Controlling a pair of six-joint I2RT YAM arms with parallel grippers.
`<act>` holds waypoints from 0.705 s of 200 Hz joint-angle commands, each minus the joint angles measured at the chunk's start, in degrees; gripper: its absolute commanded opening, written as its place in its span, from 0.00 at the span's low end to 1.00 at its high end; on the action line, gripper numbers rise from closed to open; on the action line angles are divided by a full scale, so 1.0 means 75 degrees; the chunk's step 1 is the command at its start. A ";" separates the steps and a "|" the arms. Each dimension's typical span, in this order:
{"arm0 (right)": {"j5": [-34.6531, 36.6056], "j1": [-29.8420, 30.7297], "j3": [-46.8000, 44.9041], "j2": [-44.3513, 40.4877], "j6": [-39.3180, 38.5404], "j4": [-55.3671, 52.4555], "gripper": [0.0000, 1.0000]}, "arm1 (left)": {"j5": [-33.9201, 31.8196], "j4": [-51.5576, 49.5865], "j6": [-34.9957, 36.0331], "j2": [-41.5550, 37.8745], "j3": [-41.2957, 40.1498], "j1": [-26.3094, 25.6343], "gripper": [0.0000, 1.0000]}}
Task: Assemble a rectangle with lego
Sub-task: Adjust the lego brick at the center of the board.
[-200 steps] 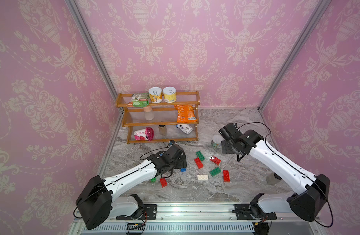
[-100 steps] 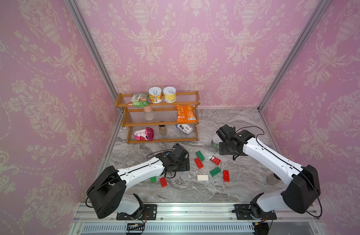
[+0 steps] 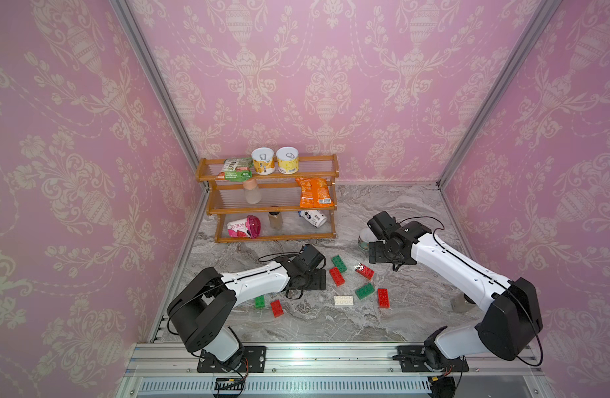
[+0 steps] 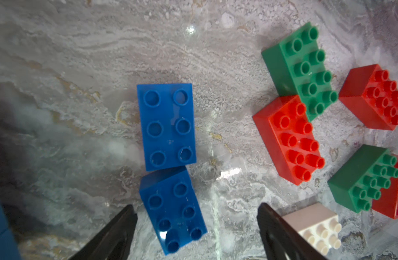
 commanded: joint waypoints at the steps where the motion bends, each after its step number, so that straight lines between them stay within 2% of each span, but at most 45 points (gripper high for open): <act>1: -0.0105 -0.0021 -0.0371 -0.0378 0.0208 0.0169 1.00 | 0.0188 0.0052 0.0330 0.0193 0.0266 -0.0037 0.87; 55: -0.0108 -0.0027 -0.0612 -0.0965 0.0418 0.0343 1.00 | 0.0120 -0.0055 0.0385 0.0233 0.0346 0.0010 0.87; 141: -0.0459 -0.0017 -0.0828 -0.1162 0.0645 0.0553 1.00 | 0.0064 -0.0170 0.0272 0.0228 0.0370 0.0030 0.86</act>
